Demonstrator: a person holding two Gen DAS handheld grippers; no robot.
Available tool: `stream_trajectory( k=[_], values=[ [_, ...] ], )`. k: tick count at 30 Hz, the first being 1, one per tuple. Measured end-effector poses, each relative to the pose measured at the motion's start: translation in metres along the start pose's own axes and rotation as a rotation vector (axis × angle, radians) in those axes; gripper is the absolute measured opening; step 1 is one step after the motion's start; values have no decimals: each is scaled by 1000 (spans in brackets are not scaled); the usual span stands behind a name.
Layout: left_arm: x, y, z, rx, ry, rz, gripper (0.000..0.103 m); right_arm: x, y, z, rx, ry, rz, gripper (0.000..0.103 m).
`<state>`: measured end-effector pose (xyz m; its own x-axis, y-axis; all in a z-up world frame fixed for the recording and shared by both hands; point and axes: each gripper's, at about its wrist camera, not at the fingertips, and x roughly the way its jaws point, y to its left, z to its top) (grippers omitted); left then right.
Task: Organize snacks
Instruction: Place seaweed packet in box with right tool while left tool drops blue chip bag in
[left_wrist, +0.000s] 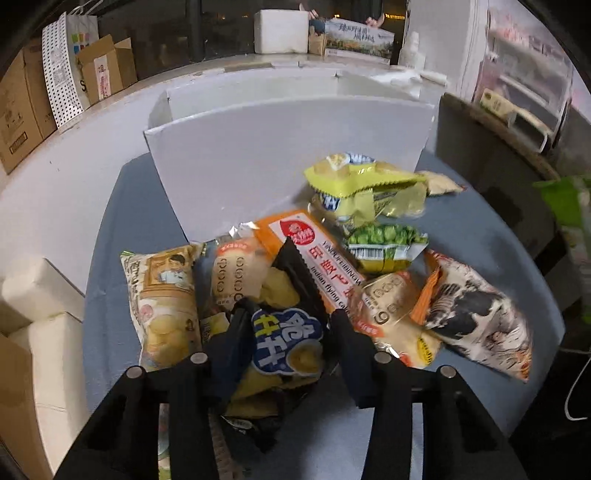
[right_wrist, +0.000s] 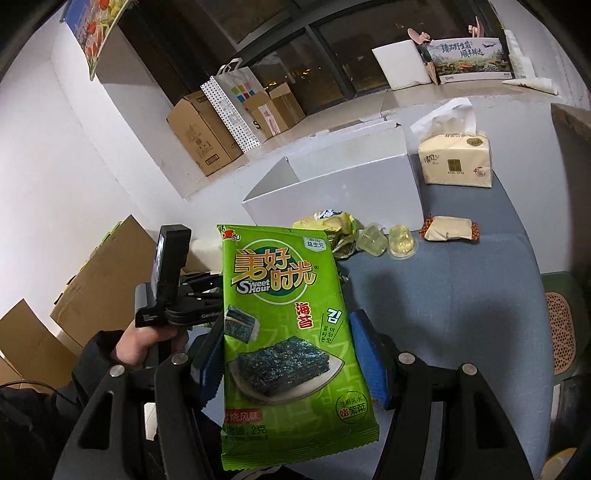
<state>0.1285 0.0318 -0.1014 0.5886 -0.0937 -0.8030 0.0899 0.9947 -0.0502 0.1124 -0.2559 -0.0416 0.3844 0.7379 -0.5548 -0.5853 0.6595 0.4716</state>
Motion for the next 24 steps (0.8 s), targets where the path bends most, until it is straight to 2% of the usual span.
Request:
stream_trajectory(
  k=[5, 9, 11, 15, 17, 19, 24],
  values=[
    [-36, 6, 0, -45, -93, -64, 47, 1, 4, 1, -7, -8, -8, 67],
    [-73, 9, 10, -85, -203, -107, 47, 1, 8, 10, -15, -32, -22, 67],
    [-90, 11, 19, -99, -260, -136, 47, 3, 12, 23, -24, -47, -36, 67],
    [-111, 16, 53, -108, -347, -144, 47, 10, 20, 59, -43, -95, -93, 67],
    [-115, 19, 76, -112, -381, -141, 47, 18, 25, 86, -58, -129, -141, 67],
    [-111, 21, 101, -101, -407, -108, 47, 31, 26, 112, -74, -149, -181, 67],
    [-68, 33, 160, -124, -371, -68, 47, 83, 9, 174, -94, -113, -282, 67]
  ],
)
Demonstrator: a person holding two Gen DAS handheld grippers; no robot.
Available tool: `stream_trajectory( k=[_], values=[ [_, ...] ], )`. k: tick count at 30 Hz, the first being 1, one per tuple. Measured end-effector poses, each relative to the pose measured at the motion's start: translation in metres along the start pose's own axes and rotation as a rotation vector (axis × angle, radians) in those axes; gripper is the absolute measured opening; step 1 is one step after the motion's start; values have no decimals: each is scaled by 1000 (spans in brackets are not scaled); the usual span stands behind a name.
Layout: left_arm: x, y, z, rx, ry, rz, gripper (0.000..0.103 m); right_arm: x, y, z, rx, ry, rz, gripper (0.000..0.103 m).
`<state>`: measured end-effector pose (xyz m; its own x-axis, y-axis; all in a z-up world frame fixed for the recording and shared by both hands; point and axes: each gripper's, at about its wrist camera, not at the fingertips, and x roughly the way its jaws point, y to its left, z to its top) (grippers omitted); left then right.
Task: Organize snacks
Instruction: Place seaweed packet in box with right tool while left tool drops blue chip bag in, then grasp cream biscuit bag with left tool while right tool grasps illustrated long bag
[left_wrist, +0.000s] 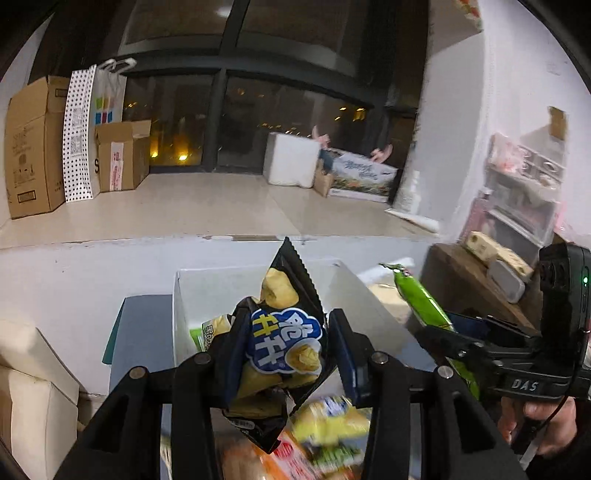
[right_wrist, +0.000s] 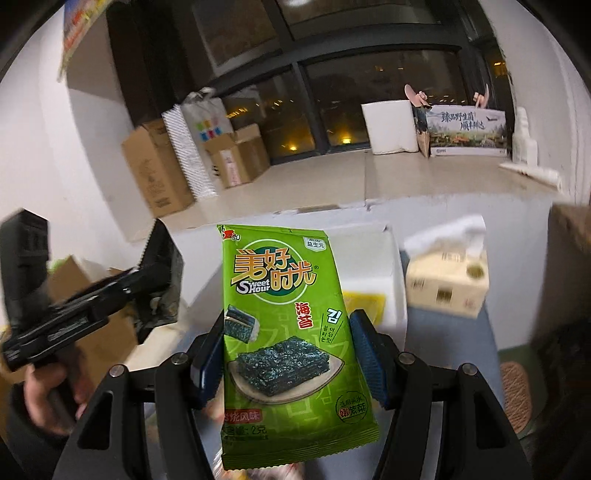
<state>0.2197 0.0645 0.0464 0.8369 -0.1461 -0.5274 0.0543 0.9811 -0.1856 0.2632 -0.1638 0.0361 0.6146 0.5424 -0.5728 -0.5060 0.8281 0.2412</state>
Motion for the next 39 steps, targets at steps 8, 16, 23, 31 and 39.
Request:
stream_trajectory(
  k=[8, 16, 23, 31, 39],
  values=[
    [78, 26, 7, -86, 140, 74, 76, 74, -32, 37, 32, 79, -78, 74],
    [78, 35, -2, -81, 120, 93, 103, 82, -51, 34, 91, 67, -86, 103],
    [57, 33, -10, -58, 124, 95, 103, 68, -33, 22, 33, 54, -58, 103],
    [-11, 25, -48, -41, 111, 81, 103, 0, 3, -24, -29, -7, 64, 103],
    [-83, 33, -121, -76, 141, 74, 103, -66, 24, -96, -31, -22, 135, 103]
  ],
)
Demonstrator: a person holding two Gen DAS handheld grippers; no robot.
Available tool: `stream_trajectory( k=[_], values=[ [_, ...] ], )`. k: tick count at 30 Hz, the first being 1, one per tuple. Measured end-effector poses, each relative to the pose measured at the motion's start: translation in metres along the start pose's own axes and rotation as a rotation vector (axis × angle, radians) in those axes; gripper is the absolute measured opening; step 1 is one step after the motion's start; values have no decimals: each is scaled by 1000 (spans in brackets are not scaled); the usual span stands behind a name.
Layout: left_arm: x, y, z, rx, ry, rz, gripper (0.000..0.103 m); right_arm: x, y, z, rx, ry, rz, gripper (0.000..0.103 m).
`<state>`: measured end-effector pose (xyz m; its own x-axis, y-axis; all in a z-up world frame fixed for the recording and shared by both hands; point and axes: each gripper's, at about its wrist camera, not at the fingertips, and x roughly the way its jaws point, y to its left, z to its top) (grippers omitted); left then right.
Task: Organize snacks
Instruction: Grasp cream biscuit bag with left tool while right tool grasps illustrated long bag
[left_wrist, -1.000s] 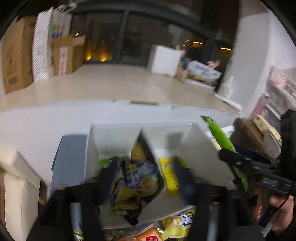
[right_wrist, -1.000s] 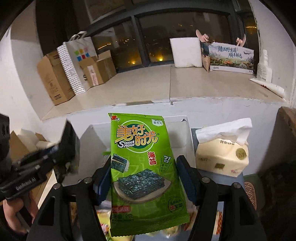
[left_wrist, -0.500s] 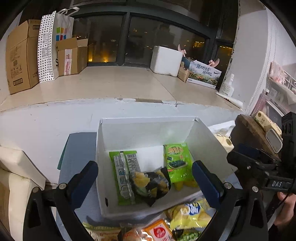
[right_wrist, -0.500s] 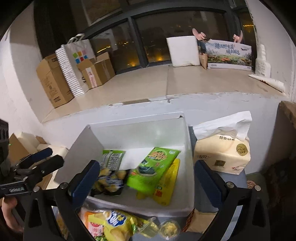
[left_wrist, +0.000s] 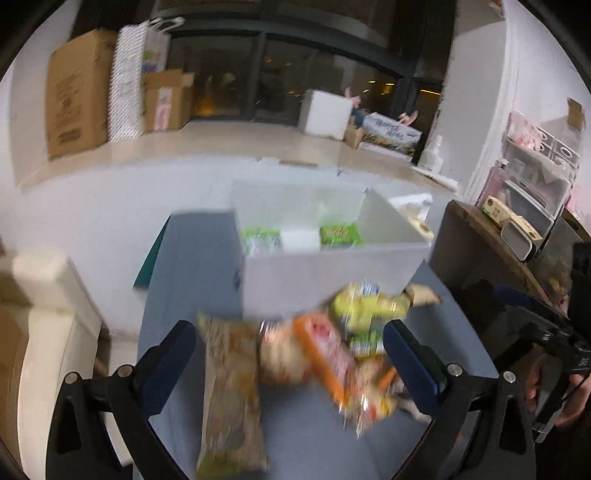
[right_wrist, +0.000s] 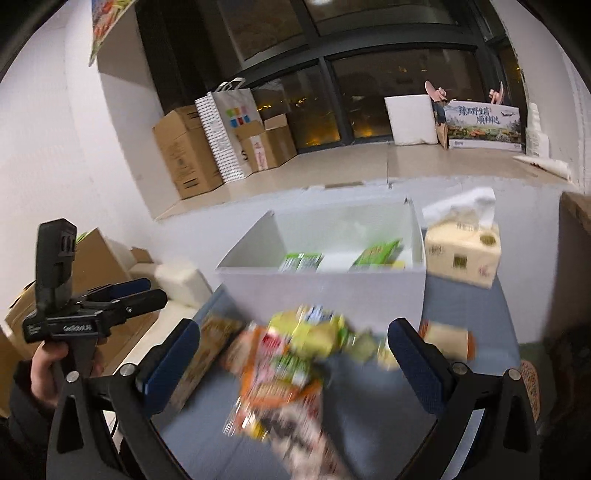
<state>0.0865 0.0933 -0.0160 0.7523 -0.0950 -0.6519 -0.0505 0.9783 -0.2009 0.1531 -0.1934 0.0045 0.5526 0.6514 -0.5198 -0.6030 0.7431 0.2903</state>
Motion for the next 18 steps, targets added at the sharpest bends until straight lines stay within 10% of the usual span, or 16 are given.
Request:
stream_trajectory(
  k=[18],
  values=[
    [87, 44, -68, -39, 232, 107, 98, -21, 29, -64, -56, 3, -87, 103]
  ],
)
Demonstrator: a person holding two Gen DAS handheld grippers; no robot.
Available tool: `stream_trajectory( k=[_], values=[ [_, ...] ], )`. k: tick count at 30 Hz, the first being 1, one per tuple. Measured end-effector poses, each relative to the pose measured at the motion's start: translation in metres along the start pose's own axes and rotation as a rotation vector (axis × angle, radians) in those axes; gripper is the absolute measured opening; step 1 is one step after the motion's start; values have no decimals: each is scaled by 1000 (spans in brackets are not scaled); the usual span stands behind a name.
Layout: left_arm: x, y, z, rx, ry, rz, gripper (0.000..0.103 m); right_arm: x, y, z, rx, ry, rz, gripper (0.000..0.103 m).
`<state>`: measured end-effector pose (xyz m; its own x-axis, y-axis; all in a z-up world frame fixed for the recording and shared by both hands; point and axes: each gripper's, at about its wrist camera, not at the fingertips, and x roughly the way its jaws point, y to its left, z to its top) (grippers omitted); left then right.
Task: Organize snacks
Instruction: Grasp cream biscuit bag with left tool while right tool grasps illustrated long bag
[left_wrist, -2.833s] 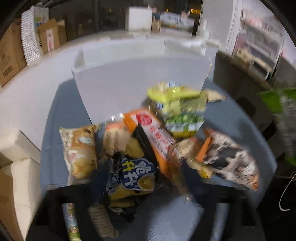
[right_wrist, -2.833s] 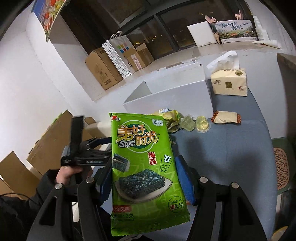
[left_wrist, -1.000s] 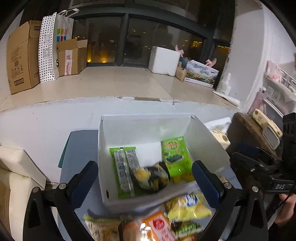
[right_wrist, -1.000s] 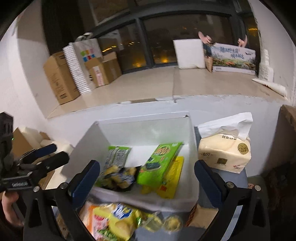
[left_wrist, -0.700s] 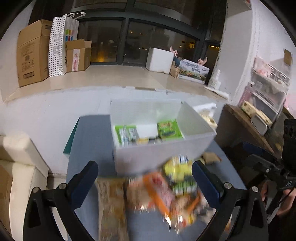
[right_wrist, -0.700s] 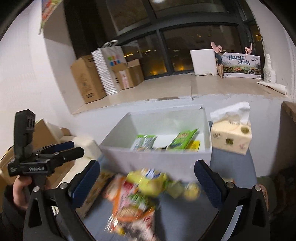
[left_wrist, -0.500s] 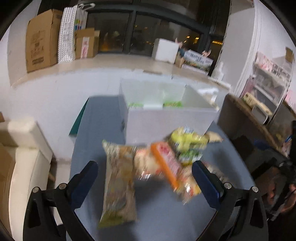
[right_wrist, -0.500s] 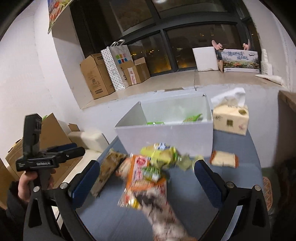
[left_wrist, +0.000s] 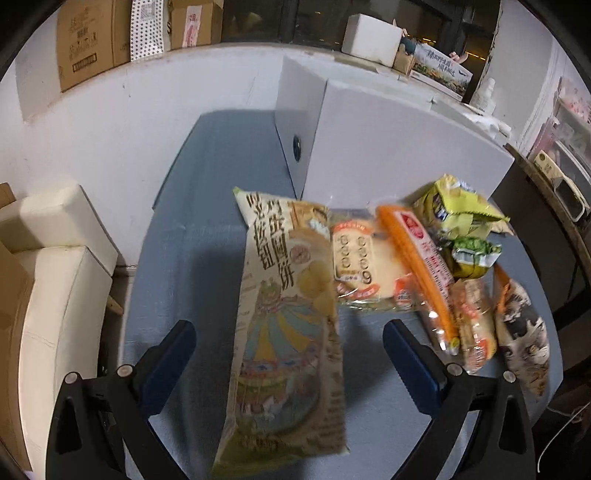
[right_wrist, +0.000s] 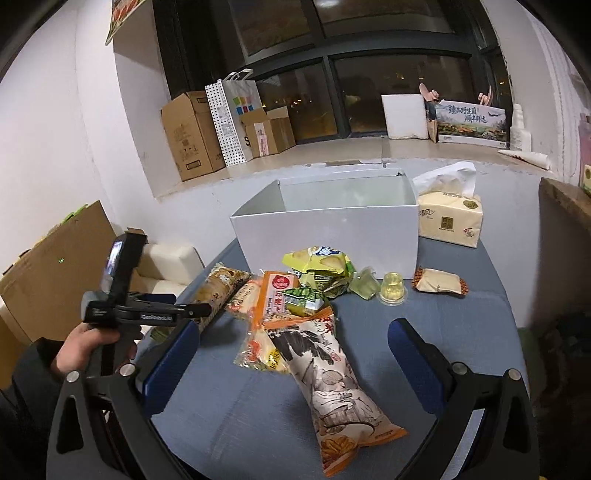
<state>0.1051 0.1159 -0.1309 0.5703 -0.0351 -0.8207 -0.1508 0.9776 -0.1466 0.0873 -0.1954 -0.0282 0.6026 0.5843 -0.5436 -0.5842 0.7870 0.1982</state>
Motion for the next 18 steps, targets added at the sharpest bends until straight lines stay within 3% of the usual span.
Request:
stream_trajectory(
  k=[1, 2, 3, 5, 13, 18],
  values=[
    [2, -1, -1, 8, 2, -9, 91, 0, 0, -1, -5, 3, -5, 103],
    [4, -1, -1, 17, 4, -17, 67, 0, 0, -2, -8, 5, -9, 103],
    [6, -1, -3, 17, 15, -11, 51, 1, 0, -2, -11, 7, -13, 103],
    [2, 2, -4, -7, 3, -28, 44, 3, -1, -3, -20, 17, -20, 103],
    [-58, -6, -13, 3, -123, -91, 40, 24, -3, -9, -87, 115, -60, 103],
    [-105, -19, -22, 37, -203, -151, 40, 57, -10, -21, -144, 256, -52, 103]
  ],
)
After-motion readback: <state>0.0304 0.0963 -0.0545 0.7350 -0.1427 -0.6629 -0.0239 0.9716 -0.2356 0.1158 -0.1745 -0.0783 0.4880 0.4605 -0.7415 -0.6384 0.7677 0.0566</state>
